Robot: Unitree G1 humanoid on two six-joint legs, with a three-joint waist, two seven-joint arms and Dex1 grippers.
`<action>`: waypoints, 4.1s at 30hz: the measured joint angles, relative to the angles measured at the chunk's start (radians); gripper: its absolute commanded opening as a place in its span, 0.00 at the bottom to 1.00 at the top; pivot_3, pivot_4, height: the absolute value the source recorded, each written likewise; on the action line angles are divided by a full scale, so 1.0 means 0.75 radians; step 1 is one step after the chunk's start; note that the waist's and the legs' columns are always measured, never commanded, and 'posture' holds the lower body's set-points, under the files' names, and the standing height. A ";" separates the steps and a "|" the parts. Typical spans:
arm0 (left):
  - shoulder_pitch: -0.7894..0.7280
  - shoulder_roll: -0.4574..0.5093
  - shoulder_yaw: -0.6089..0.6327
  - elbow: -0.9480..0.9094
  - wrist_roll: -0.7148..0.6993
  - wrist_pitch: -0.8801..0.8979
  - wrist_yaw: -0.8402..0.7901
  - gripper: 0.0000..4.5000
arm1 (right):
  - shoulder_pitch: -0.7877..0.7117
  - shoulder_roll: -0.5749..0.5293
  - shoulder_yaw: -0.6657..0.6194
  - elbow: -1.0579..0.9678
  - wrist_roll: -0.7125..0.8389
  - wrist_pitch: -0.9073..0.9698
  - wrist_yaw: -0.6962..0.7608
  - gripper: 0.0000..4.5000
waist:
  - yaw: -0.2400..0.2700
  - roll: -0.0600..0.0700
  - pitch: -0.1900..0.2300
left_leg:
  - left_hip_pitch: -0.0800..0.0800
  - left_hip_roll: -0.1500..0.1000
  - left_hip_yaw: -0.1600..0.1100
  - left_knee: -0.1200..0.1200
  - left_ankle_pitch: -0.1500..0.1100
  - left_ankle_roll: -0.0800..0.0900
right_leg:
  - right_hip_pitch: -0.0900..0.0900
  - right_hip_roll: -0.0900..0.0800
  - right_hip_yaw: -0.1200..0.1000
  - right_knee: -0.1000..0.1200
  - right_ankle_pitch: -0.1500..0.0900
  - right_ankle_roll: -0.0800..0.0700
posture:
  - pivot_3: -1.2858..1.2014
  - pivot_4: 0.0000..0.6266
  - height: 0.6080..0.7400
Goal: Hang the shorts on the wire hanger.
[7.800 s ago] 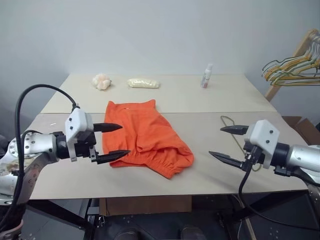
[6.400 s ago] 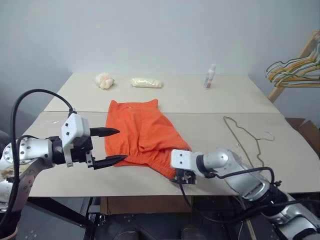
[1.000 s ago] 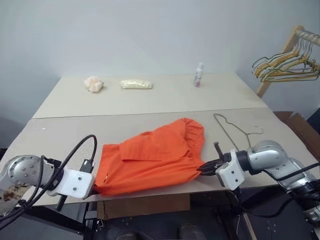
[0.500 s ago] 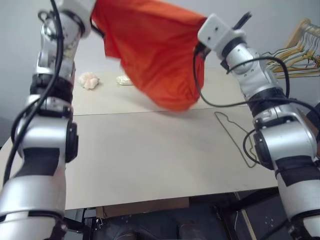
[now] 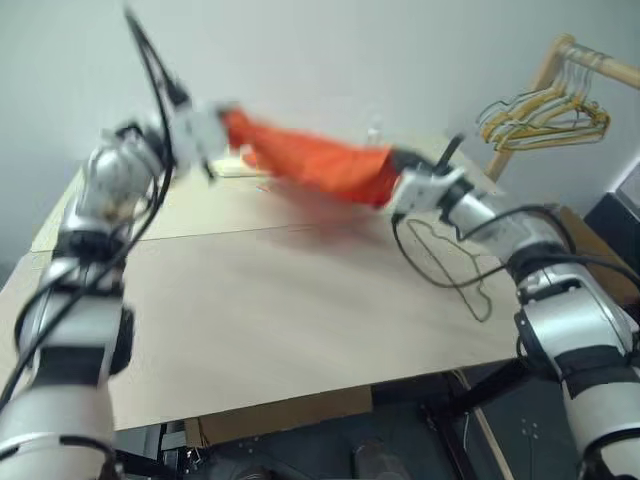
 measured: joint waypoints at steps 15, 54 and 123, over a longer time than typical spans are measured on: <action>1.108 0.606 0.234 -1.258 -0.311 0.649 -0.510 0.01 | 0.186 0.002 0.163 -0.155 -0.164 -0.174 0.219 0.00 | 0.003 -0.001 0.001 | 0.026 0.002 -0.005 -0.004 -0.010 0.017 | 0.025 -0.003 0.000 -0.006 0.000 -0.001 | 0.48 0.00 1.00; 0.950 0.205 0.660 -1.548 -1.015 1.481 -0.273 0.99 | 1.389 -0.845 -0.388 -1.770 1.474 1.235 0.638 1.00 | 0.162 0.005 0.015 | 0.036 0.007 -0.005 -0.003 -0.015 0.022 | 0.045 -0.003 -0.005 -0.021 0.001 -0.002 | 0.46 0.04 1.00; 0.286 0.011 0.323 -1.022 -0.833 1.639 -0.158 1.00 | 0.848 -0.363 -0.455 -1.386 0.435 0.653 0.342 0.00 | 0.139 0.002 0.013 | 0.012 0.007 -0.003 -0.001 -0.014 0.014 | 0.018 0.011 0.000 -0.023 0.004 -0.004 | 0.48 0.00 1.00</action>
